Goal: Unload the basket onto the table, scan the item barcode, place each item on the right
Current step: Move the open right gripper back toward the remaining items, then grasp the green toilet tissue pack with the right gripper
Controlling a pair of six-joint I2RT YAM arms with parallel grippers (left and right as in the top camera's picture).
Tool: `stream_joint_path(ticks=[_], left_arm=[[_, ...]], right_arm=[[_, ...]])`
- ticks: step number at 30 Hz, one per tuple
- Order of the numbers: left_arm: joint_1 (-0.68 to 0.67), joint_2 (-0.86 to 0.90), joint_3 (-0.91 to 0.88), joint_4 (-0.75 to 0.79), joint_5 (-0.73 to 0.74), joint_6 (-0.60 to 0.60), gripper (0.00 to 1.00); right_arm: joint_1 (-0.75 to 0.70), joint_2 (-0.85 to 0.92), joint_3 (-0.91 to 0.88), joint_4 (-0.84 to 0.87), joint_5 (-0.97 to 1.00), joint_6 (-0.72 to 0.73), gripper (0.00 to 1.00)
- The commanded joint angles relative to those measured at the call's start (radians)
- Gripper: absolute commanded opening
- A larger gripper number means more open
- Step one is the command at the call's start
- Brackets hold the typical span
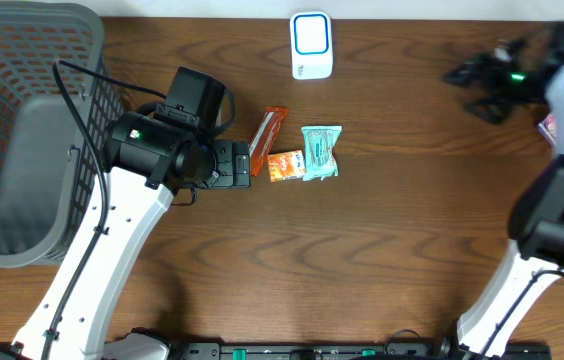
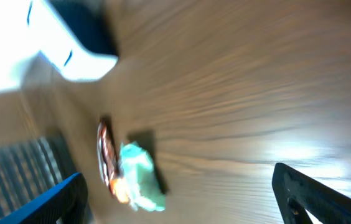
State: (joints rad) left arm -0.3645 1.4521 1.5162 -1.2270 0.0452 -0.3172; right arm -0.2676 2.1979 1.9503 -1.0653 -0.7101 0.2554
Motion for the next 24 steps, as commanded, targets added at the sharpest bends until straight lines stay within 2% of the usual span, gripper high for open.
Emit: stream_joint_path(ticks=[1, 11, 18, 24], left_arm=[[0.000, 0.001, 0.006, -0.003, -0.016, -0.001, 0.98], [0.000, 0.001, 0.006, -0.003, -0.016, -0.001, 0.98], [0.000, 0.001, 0.006, -0.003, -0.016, -0.001, 0.98], [0.000, 0.001, 0.006, -0.003, -0.016, -0.001, 0.98]], right_arm=[[0.095, -0.040, 0.011, -0.015, 0.049, -0.032, 0.92], [0.343, -0.040, 0.011, -0.084, 0.414, -0.032, 0.99], [0.474, -0.039, 0.002, -0.075, 0.451, -0.032, 0.99], [0.526, -0.038, -0.044, -0.037, 0.444, 0.012, 0.99]])
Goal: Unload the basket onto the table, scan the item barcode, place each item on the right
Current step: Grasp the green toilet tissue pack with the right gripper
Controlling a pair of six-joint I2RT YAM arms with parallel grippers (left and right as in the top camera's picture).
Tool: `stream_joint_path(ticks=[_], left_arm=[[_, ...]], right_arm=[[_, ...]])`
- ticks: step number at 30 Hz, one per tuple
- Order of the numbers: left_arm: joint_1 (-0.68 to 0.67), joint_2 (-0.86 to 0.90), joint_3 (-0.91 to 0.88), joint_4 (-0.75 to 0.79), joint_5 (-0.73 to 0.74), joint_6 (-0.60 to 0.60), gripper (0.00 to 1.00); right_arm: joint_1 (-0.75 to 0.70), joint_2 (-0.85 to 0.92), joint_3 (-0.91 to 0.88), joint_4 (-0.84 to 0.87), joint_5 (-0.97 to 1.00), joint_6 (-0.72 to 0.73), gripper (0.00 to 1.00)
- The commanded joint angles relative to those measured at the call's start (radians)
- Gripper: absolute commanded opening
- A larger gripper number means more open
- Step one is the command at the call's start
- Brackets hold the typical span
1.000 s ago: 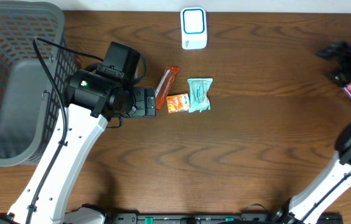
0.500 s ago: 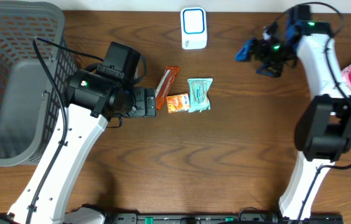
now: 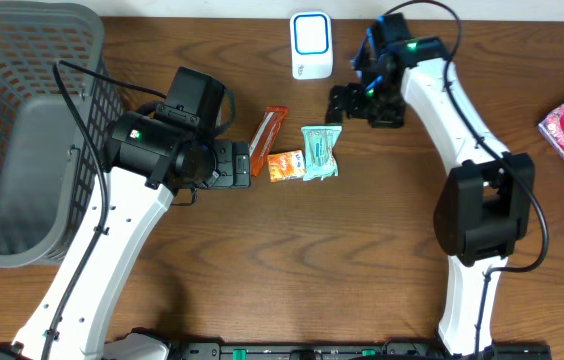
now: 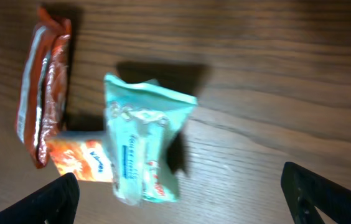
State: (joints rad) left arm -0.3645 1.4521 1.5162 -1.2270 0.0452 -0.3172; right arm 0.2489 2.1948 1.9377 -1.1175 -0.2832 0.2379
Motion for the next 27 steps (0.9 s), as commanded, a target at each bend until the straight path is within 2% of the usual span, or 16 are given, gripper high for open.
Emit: stream_joint_path(ticks=[1, 5, 13, 17, 20, 21, 27], left_arm=[[0.000, 0.001, 0.006, -0.003, -0.016, -0.001, 0.98], [0.000, 0.001, 0.006, -0.003, -0.016, -0.001, 0.98], [0.000, 0.001, 0.006, -0.003, -0.016, -0.001, 0.98], [0.000, 0.001, 0.006, -0.003, -0.016, -0.001, 0.98], [0.000, 0.001, 0.006, -0.003, -0.016, -0.001, 0.98], [0.000, 0.001, 0.006, -0.003, -0.016, -0.001, 0.98], [0.000, 0.001, 0.006, -0.003, -0.016, -0.001, 0.98]], right_arm=[[0.016, -0.035, -0.050, 0.029, 0.011, 0.035, 0.98], [0.035, -0.035, -0.138, 0.102, -0.039, 0.046, 0.95], [0.047, -0.035, -0.378, 0.354, -0.206, 0.102, 0.82], [0.044, -0.035, -0.432, 0.407, -0.202, 0.132, 0.55], [0.038, -0.035, -0.433, 0.407, -0.197, 0.132, 0.31], [0.037, -0.035, -0.430, 0.407, -0.197, 0.132, 0.28], [0.036, -0.035, -0.401, 0.399, -0.198, 0.131, 0.42]])
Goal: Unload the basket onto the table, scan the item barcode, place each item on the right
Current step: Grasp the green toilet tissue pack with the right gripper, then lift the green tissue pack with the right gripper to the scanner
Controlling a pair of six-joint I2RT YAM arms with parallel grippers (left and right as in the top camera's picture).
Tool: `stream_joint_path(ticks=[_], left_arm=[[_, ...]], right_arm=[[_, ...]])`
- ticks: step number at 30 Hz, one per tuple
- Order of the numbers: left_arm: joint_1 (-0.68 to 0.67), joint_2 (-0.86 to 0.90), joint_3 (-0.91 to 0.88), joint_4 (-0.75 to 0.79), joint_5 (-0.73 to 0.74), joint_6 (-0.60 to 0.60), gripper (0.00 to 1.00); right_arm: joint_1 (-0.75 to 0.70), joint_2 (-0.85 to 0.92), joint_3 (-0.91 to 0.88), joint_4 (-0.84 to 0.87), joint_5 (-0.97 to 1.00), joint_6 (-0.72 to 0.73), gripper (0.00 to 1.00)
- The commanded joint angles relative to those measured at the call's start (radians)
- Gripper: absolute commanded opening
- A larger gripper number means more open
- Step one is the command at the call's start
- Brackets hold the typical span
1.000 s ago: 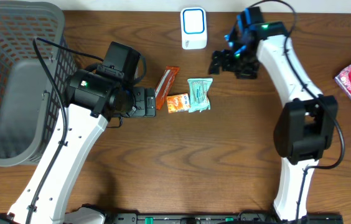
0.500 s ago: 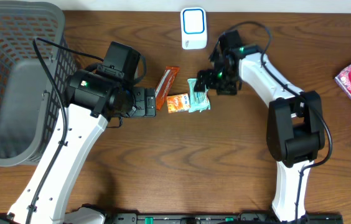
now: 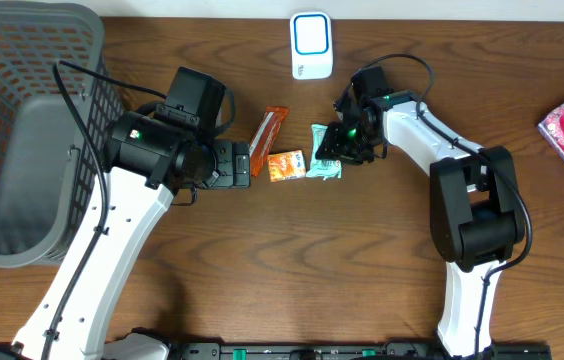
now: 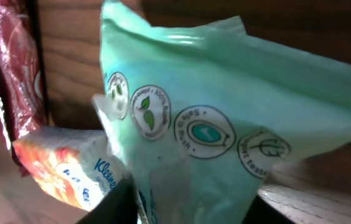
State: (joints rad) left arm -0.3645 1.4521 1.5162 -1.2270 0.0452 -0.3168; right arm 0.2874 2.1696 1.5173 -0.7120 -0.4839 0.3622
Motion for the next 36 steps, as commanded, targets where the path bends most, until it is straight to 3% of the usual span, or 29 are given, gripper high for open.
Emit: stream_joint_path(ticks=[1, 4, 7, 9, 13, 16, 25, 27, 28, 30, 31, 32, 36], left_arm=[[0.000, 0.001, 0.006, -0.003, -0.016, -0.002, 0.98], [0.000, 0.001, 0.006, -0.003, -0.016, -0.002, 0.98], [0.000, 0.001, 0.006, -0.003, -0.016, -0.002, 0.98], [0.000, 0.001, 0.006, -0.003, -0.016, -0.002, 0.98], [0.000, 0.001, 0.006, -0.003, -0.016, -0.002, 0.98], [0.000, 0.001, 0.006, -0.003, -0.016, -0.002, 0.98], [0.000, 0.001, 0.006, -0.003, -0.016, -0.002, 0.98], [0.000, 0.001, 0.006, -0.003, -0.016, -0.002, 0.98], [0.000, 0.001, 0.006, -0.003, -0.016, -0.002, 0.98], [0.000, 0.001, 0.006, -0.003, -0.016, -0.002, 0.98], [0.000, 0.001, 0.006, -0.003, -0.016, -0.002, 0.98], [0.000, 0.001, 0.006, -0.003, -0.016, -0.002, 0.98], [0.000, 0.001, 0.006, -0.003, -0.016, -0.002, 0.98]], right_arm=[[-0.004, -0.010, 0.030, -0.016, 0.003, -0.002, 0.44], [-0.008, -0.012, 0.079, -0.069, 0.003, -0.029, 0.48], [-0.016, -0.015, 0.154, -0.146, 0.005, -0.047, 0.67], [-0.022, -0.015, 0.190, -0.186, 0.019, -0.049, 0.70], [-0.039, -0.014, 0.203, -0.220, 0.030, -0.075, 0.67], [-0.050, -0.013, 0.172, -0.219, 0.025, -0.083, 0.58], [-0.039, -0.011, 0.012, -0.045, -0.049, -0.082, 0.59], [-0.037, -0.011, -0.018, -0.010, -0.045, -0.078, 0.51], [-0.037, -0.011, -0.037, 0.011, -0.046, -0.078, 0.41], [-0.037, -0.011, -0.040, 0.015, -0.045, -0.079, 0.13], [-0.037, -0.012, -0.038, 0.018, -0.045, -0.079, 0.06], [-0.037, -0.014, -0.031, 0.015, -0.045, -0.079, 0.01], [-0.037, -0.015, 0.018, -0.015, -0.045, -0.079, 0.01]])
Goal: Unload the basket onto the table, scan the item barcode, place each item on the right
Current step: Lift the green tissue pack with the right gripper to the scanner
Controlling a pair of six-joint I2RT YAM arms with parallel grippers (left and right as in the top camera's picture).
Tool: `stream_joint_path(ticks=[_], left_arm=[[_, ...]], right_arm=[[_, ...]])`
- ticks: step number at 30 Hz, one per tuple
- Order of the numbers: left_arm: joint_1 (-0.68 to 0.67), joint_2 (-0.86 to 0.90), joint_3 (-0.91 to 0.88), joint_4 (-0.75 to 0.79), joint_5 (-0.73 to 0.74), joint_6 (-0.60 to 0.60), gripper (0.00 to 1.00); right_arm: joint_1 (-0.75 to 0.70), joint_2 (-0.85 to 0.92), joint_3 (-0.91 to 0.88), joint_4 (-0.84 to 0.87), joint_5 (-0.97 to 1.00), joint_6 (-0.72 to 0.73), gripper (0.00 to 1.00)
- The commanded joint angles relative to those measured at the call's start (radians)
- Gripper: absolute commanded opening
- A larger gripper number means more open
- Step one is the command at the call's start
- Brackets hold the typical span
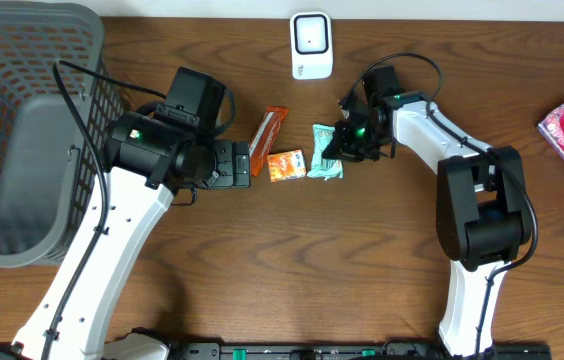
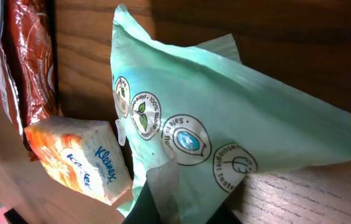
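Observation:
A green wipes packet (image 1: 324,152) lies on the brown table just below the white barcode scanner (image 1: 311,44). My right gripper (image 1: 336,150) has come in from the right and is shut on the packet's right end. The right wrist view has the green packet (image 2: 225,130) filling the frame, and the dark fingers of that gripper (image 2: 182,208) pinch its lower edge. My left gripper (image 1: 240,164) rests on the table left of the packets, and its jaws are hard to make out from above.
An orange Kleenex pack (image 1: 286,165) touches the green packet's left side, and a red snack packet (image 1: 269,128) lies beside it. A grey basket (image 1: 92,40) fills the far left. A pink packet sits at the right edge.
My right gripper's fingers stood wide on either side of the green packet and are now closed on it. The packet has hardly shifted. The left arm has not moved.
My right gripper was first at the far right of the table, open. Then it hung open beside the scanner, above the three packets. Then it was down at the green packet with its fingers around it, and now it is shut on it.

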State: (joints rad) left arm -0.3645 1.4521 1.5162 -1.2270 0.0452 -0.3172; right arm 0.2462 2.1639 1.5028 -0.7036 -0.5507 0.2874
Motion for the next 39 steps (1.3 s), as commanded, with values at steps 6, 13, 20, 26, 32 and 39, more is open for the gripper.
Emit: stream_joint_path(ticks=[6, 13, 20, 26, 32, 39], left_arm=[[0.000, 0.001, 0.006, -0.003, -0.016, -0.001, 0.98], [0.000, 0.001, 0.006, -0.003, -0.016, -0.001, 0.98], [0.000, 0.001, 0.006, -0.003, -0.016, -0.001, 0.98], [0.000, 0.001, 0.006, -0.003, -0.016, -0.001, 0.98], [0.000, 0.001, 0.006, -0.003, -0.016, -0.001, 0.98], [0.000, 0.001, 0.006, -0.003, -0.016, -0.001, 0.98]], right_arm=[[0.004, -0.012, 0.175, -0.093, 0.021, -0.004, 0.01], [0.002, -0.012, 0.322, -0.068, 0.021, 0.057, 0.01], [0.010, -0.011, 0.337, 0.167, 0.048, 0.236, 0.01], [0.035, -0.006, 0.337, 0.366, 0.138, 0.340, 0.01], [0.043, 0.016, 0.337, 0.530, 0.235, 0.435, 0.01], [0.042, 0.082, 0.337, 0.648, 0.246, 0.528, 0.01]])
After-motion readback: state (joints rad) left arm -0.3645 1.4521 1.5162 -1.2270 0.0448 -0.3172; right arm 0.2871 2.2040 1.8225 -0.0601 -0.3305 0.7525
